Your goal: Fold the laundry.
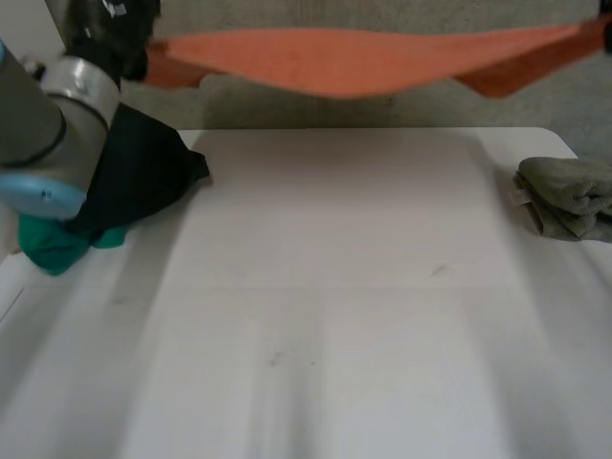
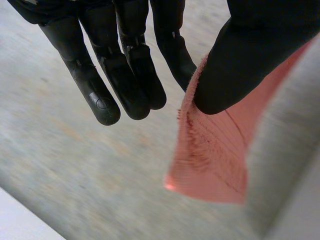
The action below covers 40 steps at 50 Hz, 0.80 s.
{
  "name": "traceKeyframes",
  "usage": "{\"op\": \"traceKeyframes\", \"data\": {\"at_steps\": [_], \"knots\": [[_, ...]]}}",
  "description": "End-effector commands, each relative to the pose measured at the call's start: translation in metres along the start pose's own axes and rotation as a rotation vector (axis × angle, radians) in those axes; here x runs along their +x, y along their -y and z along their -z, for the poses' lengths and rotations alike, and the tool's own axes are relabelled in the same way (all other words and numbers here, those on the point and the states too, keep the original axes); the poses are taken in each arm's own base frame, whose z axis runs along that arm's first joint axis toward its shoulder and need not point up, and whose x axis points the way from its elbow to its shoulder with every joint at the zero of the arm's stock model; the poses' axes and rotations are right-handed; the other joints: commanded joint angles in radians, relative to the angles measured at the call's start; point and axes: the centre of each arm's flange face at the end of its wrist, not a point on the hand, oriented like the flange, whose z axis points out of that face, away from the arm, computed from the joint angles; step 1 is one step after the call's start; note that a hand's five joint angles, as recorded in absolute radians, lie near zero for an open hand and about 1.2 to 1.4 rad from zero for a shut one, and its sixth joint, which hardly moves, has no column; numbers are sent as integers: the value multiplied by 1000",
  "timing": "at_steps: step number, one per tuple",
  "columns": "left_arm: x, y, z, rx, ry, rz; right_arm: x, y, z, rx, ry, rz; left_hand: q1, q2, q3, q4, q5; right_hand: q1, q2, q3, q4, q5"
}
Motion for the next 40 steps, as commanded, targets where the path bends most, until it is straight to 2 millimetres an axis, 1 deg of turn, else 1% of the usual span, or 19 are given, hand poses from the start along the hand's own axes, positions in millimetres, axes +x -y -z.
{"op": "traceKeyframes", "data": {"at_steps": [1, 2, 5, 6, 9, 10, 13, 14, 17, 18, 19, 21, 22, 25, 26, 30, 31, 33, 40], "knots": [[30, -29, 46, -136, -136, 11, -23, -33, 40, -168, 162, 30, 243, 199, 204, 193, 238, 278, 219, 203, 196, 194], [37, -36, 59, -170, -169, 19, -27, -43, 50, -205, 195, 36, 243, 199, 204, 193, 238, 278, 219, 203, 196, 194], [50, -44, 81, -229, -225, 28, -33, -60, 66, -273, 241, 45, 243, 199, 204, 193, 238, 278, 219, 203, 196, 194], [58, -52, 98, -274, -263, 35, -37, -71, 77, -324, 276, 43, 243, 199, 204, 193, 238, 278, 219, 203, 196, 194], [70, -61, 123, -331, -321, 39, -44, -88, 97, -407, 337, 36, 243, 199, 204, 193, 238, 278, 219, 203, 196, 194], [77, -66, 139, -365, -360, 36, -47, -97, 109, -459, 373, 40, 243, 199, 204, 193, 238, 278, 219, 203, 196, 194], [86, -72, 165, -418, -421, 26, -50, -108, 126, -524, 427, 58, 243, 199, 204, 193, 238, 278, 219, 203, 196, 194], [90, -74, 180, -443, -453, 13, -48, -114, 136, -564, 458, 80, 243, 199, 204, 193, 238, 278, 219, 203, 196, 194], [93, -74, 202, -483, -496, -12, -43, -118, 148, -622, 501, 126, 243, 199, 204, 193, 238, 278, 219, 203, 196, 194], [93, -70, 217, -506, -527, -35, -38, -116, 157, -665, 535, 151, 243, 199, 204, 193, 238, 278, 219, 203, 196, 194], [93, -68, 224, -521, -545, -48, -35, -115, 162, -690, 555, 164, 243, 199, 204, 193, 238, 278, 219, 203, 196, 194], [90, -62, 238, -548, -579, -80, -28, -110, 172, -741, 594, 185, 243, 199, 204, 193, 238, 278, 219, 203, 196, 194], [86, -55, 251, -582, -613, -105, -20, -103, 182, -786, 640, 200, 243, 199, 204, 193, 238, 278, 219, 203, 196, 194], [79, -45, 269, -648, -666, -131, -10, -94, 195, -841, 707, 221, 243, 199, 204, 193, 238, 278, 219, 203, 196, 194], [75, -39, 279, -697, -699, -134, -5, -91, 202, -855, 750, 234, 243, 199, 204, 193, 238, 278, 219, 203, 196, 194], [69, -28, 293, -786, -777, -122, -3, -87, 205, -807, 801, 283, 243, 199, 204, 193, 238, 278, 219, 203, 196, 194], [68, -26, 291, -781, -779, -121, -3, -87, 204, -798, 798, 281, 243, 199, 204, 193, 238, 278, 219, 203, 196, 194], [68, -26, 282, -755, -764, -118, -3, -88, 202, -788, 785, 265, 243, 199, 204, 193, 238, 278, 219, 203, 196, 194], [68, -44, 227, -656, -645, -143, -14, -112, 177, -729, 690, 172, 243, 199, 204, 193, 238, 278, 219, 203, 196, 194]]}}
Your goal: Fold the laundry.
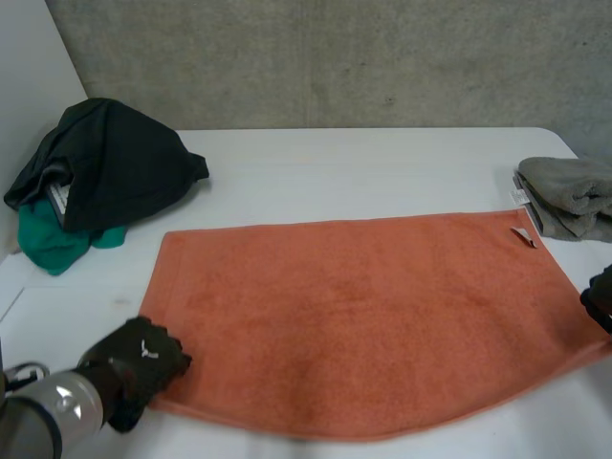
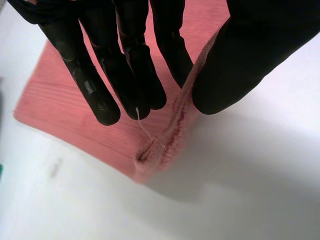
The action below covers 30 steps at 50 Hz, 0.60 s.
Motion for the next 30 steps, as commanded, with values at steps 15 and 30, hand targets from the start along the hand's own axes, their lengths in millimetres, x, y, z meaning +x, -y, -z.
{"op": "traceKeyframes", "data": {"at_steps": [15, 30], "knots": [[-128, 70, -156, 334, 429, 58, 68, 58, -115, 361, -462, -181, 243, 198, 202, 192, 227, 279, 219, 203, 195, 194], [-124, 81, -214, 297, 453, 61, 60, 85, -201, 405, -606, -176, -979, -1023, -1019, -1029, -995, -943, -1003, -1019, -1026, -1027]]}}
